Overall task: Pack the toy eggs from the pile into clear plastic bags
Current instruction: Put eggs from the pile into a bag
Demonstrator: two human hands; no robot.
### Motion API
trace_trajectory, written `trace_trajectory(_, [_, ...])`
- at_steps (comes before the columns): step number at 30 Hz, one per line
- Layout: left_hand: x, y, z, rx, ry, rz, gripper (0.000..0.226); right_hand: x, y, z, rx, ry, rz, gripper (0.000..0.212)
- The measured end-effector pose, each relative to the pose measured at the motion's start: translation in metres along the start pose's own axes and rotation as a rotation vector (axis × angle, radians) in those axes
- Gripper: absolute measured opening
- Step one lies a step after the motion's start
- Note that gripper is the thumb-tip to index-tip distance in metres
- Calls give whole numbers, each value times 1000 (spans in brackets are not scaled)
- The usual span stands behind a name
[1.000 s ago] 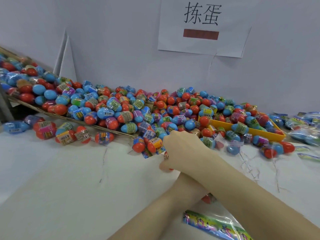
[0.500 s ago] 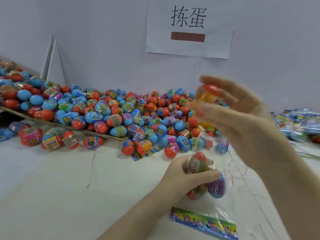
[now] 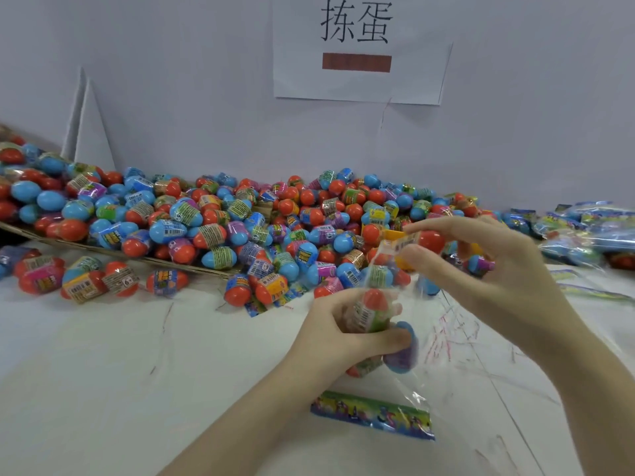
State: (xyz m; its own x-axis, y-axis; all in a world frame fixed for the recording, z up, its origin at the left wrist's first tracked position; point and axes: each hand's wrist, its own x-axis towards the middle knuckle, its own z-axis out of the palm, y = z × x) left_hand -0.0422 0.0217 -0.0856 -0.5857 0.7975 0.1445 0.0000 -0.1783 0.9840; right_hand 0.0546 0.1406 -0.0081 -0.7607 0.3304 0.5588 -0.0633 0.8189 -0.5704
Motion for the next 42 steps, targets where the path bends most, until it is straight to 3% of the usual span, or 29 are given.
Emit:
trace_trajectory(5, [-3,2,3,48,-26,80,49,0,5,5,-282,51,-54,39])
trace_trajectory(11, [-5,6,3,49,-42,74,44,-1,7,3,-431,28,-114,53])
trace_trajectory(14, [-5,7,3,47,-49,86,41,1,9,2,-394,-25,-61,58])
trace_trajectory(18, [-6,11,3,46,-54,91,37,-2,14,5,-397,-135,-70,29])
trace_trajectory(20, [-6,12,2,50,-50,80,35,-1,16,7,-398,-120,-93,30])
trace_trajectory(22, [-5,12,2,53,-36,67,32,1,14,8,-287,-25,-69,43])
trace_trajectory(23, [-4,12,2,50,-24,57,31,2,13,7,-192,8,-43,39])
trace_trajectory(26, [-3,12,0,18,19,34,33,2,8,6,68,-92,28,36])
trace_trajectory(29, [-3,14,-6,-31,3,33,38,1,13,10,109,-236,102,37])
trace_trajectory(36, [-2,13,-10,-74,-16,-76,43,1,23,22,215,-236,144,40])
trace_trajectory(42, [-3,14,-11,-46,3,-163,57,2,33,24,358,-176,209,6])
